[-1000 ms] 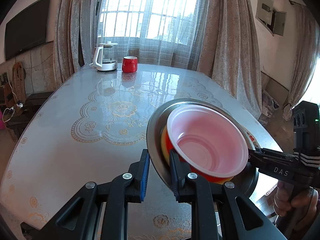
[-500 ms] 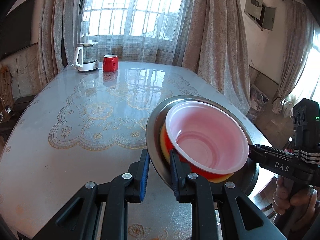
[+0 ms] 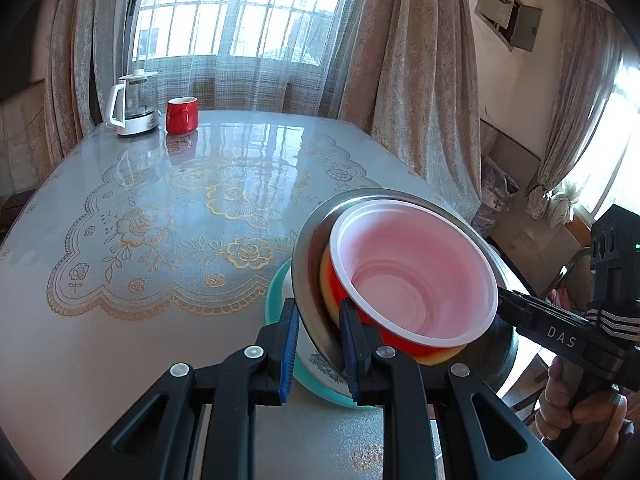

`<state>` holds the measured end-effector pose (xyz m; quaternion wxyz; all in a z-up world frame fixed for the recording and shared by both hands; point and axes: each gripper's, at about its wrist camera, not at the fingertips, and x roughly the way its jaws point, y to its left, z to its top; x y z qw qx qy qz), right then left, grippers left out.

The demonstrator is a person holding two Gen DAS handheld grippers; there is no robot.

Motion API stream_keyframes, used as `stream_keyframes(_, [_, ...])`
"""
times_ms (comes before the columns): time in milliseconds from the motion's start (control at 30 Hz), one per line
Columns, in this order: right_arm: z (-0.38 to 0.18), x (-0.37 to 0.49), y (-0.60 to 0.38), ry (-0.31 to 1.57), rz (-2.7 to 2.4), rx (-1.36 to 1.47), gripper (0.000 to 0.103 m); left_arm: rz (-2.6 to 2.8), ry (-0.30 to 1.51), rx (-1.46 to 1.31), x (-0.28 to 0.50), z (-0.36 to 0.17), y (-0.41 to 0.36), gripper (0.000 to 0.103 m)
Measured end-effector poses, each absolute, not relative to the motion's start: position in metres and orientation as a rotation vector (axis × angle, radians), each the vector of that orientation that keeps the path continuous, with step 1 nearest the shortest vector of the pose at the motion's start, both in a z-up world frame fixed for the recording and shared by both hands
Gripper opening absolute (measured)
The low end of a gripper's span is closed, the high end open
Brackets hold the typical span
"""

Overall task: Organize plates and bowls
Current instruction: 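Lower the steel basin onto the large white plate atop the stack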

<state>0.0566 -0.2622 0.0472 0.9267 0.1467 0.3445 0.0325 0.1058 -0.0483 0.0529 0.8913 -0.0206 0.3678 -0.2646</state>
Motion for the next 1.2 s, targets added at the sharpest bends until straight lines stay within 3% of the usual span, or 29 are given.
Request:
stream_keyframes(367, [0.014,0.074,-0.276,0.786,-0.005,0.296,0.024,-0.537,0.838,-0.032,0.120,0.026,-0.066,0.022])
stream_keyframes(1067, [0.016,0.065,-0.292,0.760,-0.012,0.357,0.026,-0.514,0.873,-0.037,0.122,0.019,-0.070,0.024])
stream_keyframes(1200, [0.016,0.064,-0.287,0.745,-0.011,0.327,0.019,-0.506,0.856,-0.029,0.118,0.020,-0.070,0.024])
